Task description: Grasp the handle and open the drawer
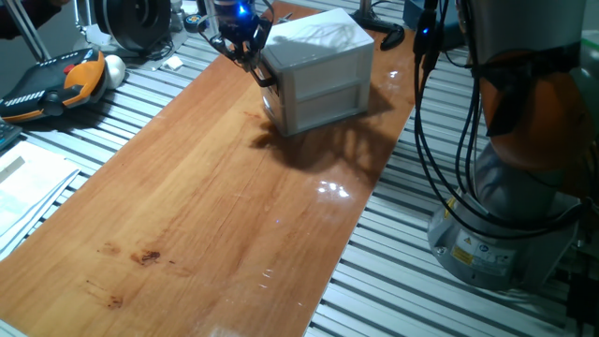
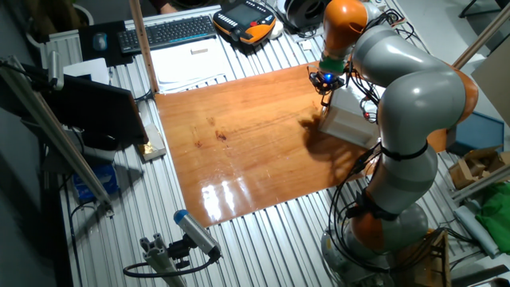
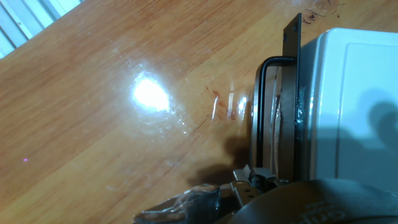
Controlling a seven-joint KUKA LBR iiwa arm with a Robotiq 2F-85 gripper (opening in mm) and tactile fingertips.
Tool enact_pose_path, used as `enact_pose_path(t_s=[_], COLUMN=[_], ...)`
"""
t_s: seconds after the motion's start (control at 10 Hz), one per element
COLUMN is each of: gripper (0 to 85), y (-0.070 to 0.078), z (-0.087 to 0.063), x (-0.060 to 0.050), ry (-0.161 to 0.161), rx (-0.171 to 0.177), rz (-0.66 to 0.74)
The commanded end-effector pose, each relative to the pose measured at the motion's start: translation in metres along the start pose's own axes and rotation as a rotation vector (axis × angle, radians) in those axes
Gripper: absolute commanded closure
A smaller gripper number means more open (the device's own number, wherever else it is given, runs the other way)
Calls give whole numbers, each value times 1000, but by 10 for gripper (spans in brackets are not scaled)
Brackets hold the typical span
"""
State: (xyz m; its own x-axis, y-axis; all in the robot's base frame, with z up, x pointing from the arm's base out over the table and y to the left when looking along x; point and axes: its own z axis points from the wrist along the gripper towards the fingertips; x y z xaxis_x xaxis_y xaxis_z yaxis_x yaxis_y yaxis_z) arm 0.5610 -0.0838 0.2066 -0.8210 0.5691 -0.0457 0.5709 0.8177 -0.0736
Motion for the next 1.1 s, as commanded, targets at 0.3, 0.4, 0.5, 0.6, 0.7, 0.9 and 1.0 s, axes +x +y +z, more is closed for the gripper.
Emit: enact_pose_path(t_s=[0.3,0.4,0.5,0.6,0.7,0.9,1.0], gripper=[843,843,843,843,843,843,843], y=[2,3,3,2,2,2,2], z=[3,6,8,9,8,8,8], x=[-4,-6,-8,-9,-9,-10,-10], ry=[-15,-17,-21,-21,-21,-23,-23], rx=[-6,-7,-3,2,2,5,7], rz=[-7,-7,-5,-7,-2,2,6])
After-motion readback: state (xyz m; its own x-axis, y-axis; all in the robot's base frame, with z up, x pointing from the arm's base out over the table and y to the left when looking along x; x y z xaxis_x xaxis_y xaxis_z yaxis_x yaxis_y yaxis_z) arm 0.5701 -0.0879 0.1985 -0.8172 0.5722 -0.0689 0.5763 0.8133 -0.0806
